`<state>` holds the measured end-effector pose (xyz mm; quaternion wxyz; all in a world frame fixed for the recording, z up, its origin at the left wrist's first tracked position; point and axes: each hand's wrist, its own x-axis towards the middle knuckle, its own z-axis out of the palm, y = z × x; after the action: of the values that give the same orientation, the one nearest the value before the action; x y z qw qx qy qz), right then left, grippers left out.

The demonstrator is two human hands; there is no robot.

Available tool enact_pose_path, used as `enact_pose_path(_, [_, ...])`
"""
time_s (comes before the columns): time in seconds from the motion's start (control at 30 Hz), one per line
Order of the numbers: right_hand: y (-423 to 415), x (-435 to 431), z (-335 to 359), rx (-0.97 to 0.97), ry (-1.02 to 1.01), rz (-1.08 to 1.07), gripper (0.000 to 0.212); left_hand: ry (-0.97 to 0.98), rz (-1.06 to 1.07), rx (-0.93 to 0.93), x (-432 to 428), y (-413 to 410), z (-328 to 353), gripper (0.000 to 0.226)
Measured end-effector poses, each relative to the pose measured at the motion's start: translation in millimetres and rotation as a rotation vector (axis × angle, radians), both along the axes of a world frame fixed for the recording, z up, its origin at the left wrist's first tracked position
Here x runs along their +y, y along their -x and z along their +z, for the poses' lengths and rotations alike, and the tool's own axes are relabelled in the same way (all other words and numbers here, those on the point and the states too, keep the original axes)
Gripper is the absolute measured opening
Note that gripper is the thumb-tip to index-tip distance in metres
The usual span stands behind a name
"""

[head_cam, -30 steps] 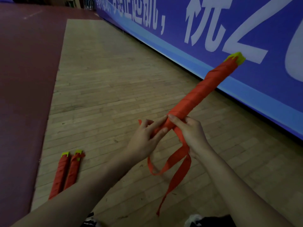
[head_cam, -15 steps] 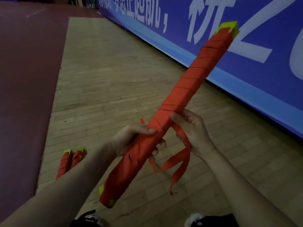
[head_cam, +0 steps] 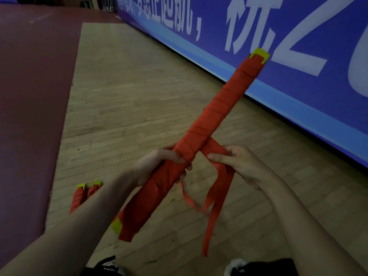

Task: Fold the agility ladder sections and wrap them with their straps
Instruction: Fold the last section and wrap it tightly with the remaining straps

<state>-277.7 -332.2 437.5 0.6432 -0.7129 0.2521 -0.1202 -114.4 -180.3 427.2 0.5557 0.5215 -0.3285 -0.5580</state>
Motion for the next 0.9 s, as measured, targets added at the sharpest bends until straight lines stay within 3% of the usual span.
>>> enact_pose_path(0.13, [-6.2, 1.8, -4.8, -0.013, 0.024, -0.098, 0.023, 0.041, 0.062, -0.036, -3.3, 0.6, -2.7, 0.047])
enact_pose_path(0.23, [-10.5, -1.0, -10.3, 0.014, 0.183, -0.175, 0.033, 0.033, 0.060, -0.103, -6.8, 0.3, -8.0, 0.069])
enact_pose_path(0.3, [-11.9, -2.7, -13.7, 0.031, 0.276, -0.182, 0.041, 0.009, 0.095, -0.161, -10.2, 2.9, -10.8, 0.072])
enact_pose_path(0.37, [-13.6, -1.6, -17.0, 0.045, 0.326, -0.184, 0.050, -0.013, 0.139, -0.295, -14.2, 8.6, -12.5, 0.069])
enact_pose_path(0.47, [-16.9, 2.5, -17.7, 0.076, 0.408, -0.218, 0.046, -0.069, 0.173, -0.469, -18.9, 17.7, -14.1, 0.057])
enact_pose_path(0.6, [-20.9, 5.9, -15.2, 0.080, 0.364, -0.282, 0.051, -0.071, 0.200, -0.796, -26.0, 20.9, -23.1, 0.039])
enact_pose_path(0.77, [-28.3, 10.3, -16.8, 0.077, 0.307, -0.357, 0.057, 0.036, 0.304, -1.115, -31.3, 38.2, -42.4, 0.060])
enact_pose_path(0.9, [-28.6, 12.7, -16.4, 0.007, 0.174, -0.388, 0.043, 0.043, 0.296, -1.357, -29.1, 31.4, -43.8, 0.068])
